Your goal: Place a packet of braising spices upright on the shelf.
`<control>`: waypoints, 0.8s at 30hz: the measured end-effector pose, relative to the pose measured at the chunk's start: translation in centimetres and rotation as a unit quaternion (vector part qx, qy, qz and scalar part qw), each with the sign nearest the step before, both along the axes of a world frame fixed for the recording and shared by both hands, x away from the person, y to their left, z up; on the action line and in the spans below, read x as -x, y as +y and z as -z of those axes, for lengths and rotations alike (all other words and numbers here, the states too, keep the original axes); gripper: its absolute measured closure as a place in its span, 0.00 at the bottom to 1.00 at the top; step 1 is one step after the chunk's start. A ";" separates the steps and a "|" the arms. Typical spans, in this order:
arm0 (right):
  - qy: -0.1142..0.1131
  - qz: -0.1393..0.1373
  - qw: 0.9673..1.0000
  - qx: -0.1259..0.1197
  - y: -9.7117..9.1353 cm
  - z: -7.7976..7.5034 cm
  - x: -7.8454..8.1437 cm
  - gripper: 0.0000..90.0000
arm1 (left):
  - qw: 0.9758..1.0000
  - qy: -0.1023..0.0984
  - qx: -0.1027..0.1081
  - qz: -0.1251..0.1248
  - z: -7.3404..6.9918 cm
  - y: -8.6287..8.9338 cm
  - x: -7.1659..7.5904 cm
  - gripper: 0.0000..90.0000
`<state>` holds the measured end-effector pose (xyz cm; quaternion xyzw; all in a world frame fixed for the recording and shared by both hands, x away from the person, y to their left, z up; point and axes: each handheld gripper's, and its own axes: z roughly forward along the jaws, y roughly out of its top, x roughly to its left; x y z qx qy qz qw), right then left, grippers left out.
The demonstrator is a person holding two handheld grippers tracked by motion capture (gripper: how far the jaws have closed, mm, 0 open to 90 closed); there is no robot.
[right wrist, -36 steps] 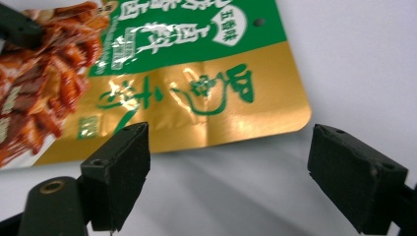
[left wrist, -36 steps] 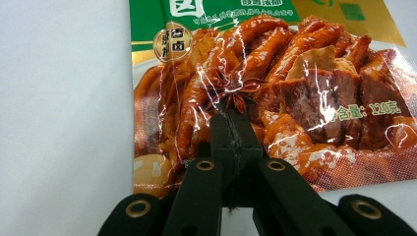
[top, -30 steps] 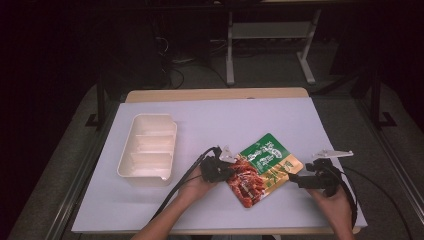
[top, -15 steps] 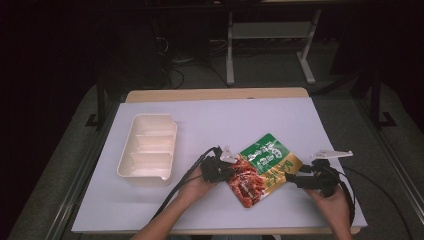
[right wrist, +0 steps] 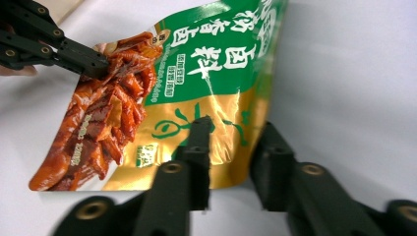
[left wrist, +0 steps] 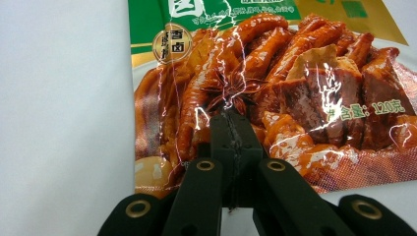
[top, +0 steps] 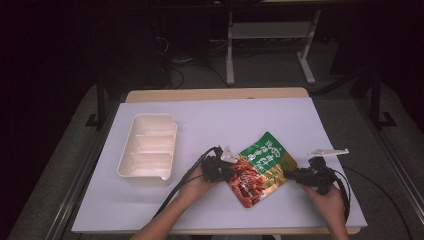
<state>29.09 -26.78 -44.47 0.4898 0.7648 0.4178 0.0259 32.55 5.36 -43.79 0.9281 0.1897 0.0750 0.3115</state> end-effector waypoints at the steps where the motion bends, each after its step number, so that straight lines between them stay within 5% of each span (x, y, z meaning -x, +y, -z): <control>1: 0.001 -0.003 1.000 -0.001 0.2 0.0 -0.1 0.86 | 1.000 -0.001 0.000 0.000 0.0 0.0 0.0 1.00; 6: 0.004 -0.023 1.000 -0.018 1.1 -0.2 -0.4 0.90 | 1.000 -0.004 0.000 0.000 0.0 0.0 0.1 1.00; 13: 0.033 -0.018 0.999 -0.027 1.3 0.8 -0.9 0.75 | 1.000 -0.005 0.000 0.000 0.0 -0.1 0.1 1.00; 15: 0.040 -0.017 0.998 -0.036 1.4 0.9 -0.9 0.78 | 1.000 -0.005 0.000 0.000 0.0 0.0 0.1 1.00; 18: 0.027 -0.026 0.999 -0.032 1.7 0.5 -0.8 0.96 | 1.000 -0.008 -0.002 0.003 0.0 -0.1 0.1 1.00; 24: 0.031 -0.022 0.999 -0.033 1.8 0.7 -0.9 0.93 | 1.000 -0.008 -0.001 0.002 0.1 -0.1 0.1 1.00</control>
